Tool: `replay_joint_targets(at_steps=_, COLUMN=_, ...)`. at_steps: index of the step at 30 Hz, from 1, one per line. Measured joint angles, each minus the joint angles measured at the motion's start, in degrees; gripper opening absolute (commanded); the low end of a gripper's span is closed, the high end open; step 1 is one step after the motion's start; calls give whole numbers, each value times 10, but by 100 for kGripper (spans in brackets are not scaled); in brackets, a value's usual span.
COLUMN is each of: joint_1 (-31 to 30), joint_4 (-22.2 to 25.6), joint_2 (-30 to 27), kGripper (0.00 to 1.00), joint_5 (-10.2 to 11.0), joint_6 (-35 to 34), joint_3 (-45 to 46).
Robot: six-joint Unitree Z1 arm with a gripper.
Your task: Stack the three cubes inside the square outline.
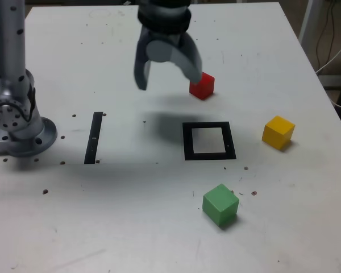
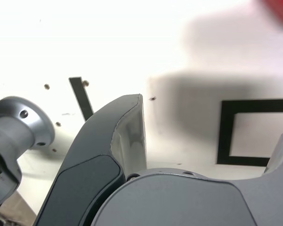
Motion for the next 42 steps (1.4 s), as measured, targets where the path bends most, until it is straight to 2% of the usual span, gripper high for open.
replay_joint_targets(at_steps=7, joint_1=31, joint_4=20, joint_2=33, kGripper=100, joint_5=5, joint_6=29, joint_3=-56)
replay_joint_targets(at_steps=20, joint_1=80, joint_4=28, joint_2=118, kGripper=100, joint_5=6, joint_6=83, joint_3=-148)
replay_joint_targets(at_steps=32, joint_1=93, joint_4=30, joint_2=135, kGripper=100, joint_5=10, joint_6=117, joint_3=-167)
replay_joint_targets(at_steps=37, joint_1=93, joint_4=26, joint_2=135, kGripper=100, joint_5=25, joint_6=178, joint_3=-167)
replay_joint_targets(at_steps=42, joint_1=93, joint_4=18, joint_2=135, kGripper=100, joint_5=26, joint_6=242, joint_3=-169)
